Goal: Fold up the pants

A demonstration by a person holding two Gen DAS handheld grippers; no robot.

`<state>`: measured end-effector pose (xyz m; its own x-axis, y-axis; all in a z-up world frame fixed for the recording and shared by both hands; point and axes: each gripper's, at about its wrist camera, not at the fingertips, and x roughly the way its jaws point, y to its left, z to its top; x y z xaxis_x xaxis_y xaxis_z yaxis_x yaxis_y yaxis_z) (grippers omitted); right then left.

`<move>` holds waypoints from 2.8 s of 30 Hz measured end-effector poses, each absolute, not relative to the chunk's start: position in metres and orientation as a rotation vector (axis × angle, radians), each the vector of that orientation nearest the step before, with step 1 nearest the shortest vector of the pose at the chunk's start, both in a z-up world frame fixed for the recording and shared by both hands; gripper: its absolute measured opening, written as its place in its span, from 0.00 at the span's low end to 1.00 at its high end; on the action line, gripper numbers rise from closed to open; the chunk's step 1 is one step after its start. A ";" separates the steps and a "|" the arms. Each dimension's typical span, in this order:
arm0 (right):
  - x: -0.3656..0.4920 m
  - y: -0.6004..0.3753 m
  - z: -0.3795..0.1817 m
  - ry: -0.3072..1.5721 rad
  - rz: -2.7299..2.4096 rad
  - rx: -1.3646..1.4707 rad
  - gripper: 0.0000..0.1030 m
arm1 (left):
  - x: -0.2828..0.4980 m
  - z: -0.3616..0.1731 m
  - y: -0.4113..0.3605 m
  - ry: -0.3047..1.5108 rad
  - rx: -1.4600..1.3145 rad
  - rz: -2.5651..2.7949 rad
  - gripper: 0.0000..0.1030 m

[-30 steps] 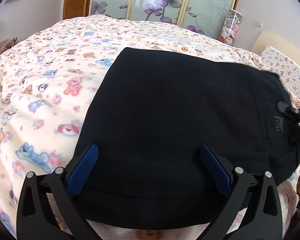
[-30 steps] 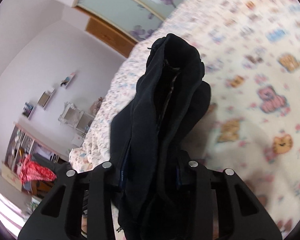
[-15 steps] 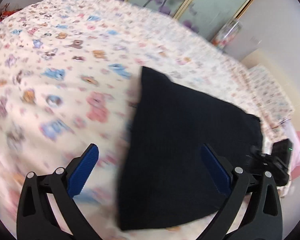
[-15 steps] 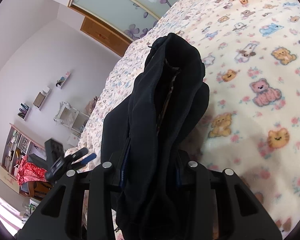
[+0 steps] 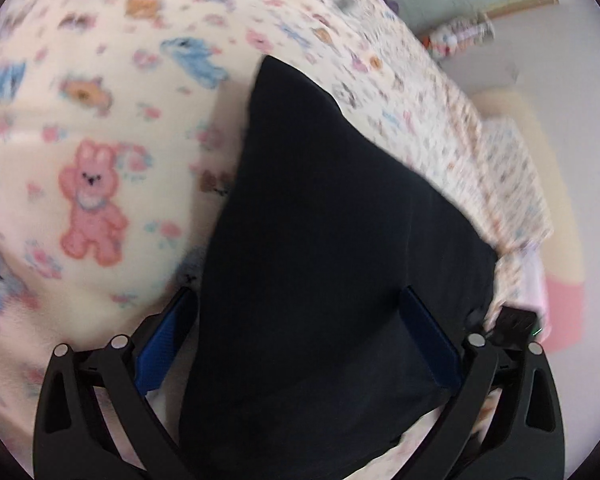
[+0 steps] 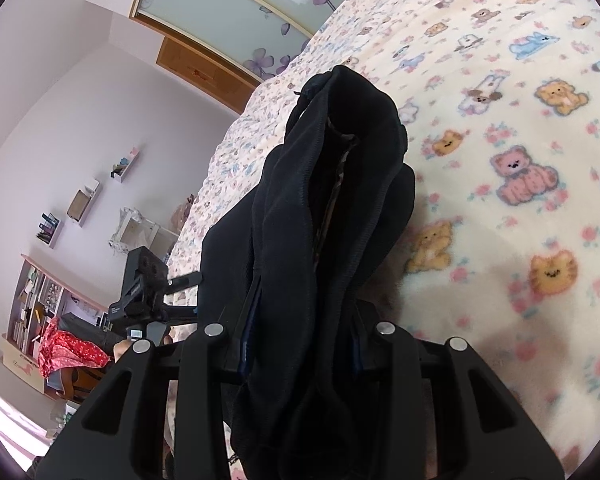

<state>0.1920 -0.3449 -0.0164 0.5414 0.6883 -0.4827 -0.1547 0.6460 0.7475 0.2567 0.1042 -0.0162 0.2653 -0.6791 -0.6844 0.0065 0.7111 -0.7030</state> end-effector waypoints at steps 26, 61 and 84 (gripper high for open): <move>0.186 -0.360 -0.042 0.919 0.515 0.819 0.38 | 0.239 -0.013 0.105 1.172 -0.753 -0.619 0.39; 0.242 -0.410 -0.031 0.682 0.238 0.807 0.33 | 0.292 0.009 -0.012 0.803 -0.294 -0.399 0.35; 0.219 -0.397 0.012 0.580 0.319 0.814 0.64 | 0.258 0.089 -0.037 0.651 -0.219 -0.469 0.98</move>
<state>0.2189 -0.3974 0.0124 0.8004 0.4787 -0.3608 -0.0488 0.6519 0.7567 0.2576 -0.0368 0.0887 0.6963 -0.4845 -0.5296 0.3498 0.8733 -0.3391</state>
